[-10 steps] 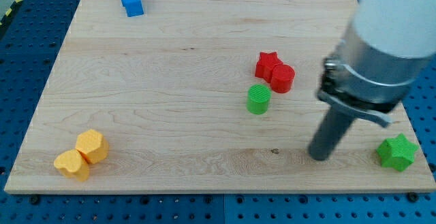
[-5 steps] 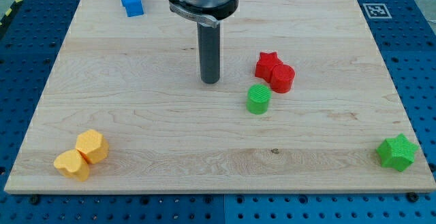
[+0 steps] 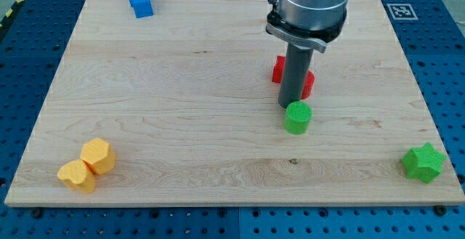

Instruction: Move the green circle towards the green star

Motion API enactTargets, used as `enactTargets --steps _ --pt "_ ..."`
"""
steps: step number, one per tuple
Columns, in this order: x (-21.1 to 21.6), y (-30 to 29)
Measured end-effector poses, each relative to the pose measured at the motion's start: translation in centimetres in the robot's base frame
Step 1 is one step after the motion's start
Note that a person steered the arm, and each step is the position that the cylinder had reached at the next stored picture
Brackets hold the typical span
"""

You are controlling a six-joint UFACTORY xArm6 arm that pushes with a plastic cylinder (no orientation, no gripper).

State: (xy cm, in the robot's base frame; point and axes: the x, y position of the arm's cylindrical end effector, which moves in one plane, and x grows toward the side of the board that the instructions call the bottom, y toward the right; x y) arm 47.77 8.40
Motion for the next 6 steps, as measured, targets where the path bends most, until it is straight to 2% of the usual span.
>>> enactTargets --steps 3,6 --pt "4.4 -2.0" --pt "6.4 -3.4"
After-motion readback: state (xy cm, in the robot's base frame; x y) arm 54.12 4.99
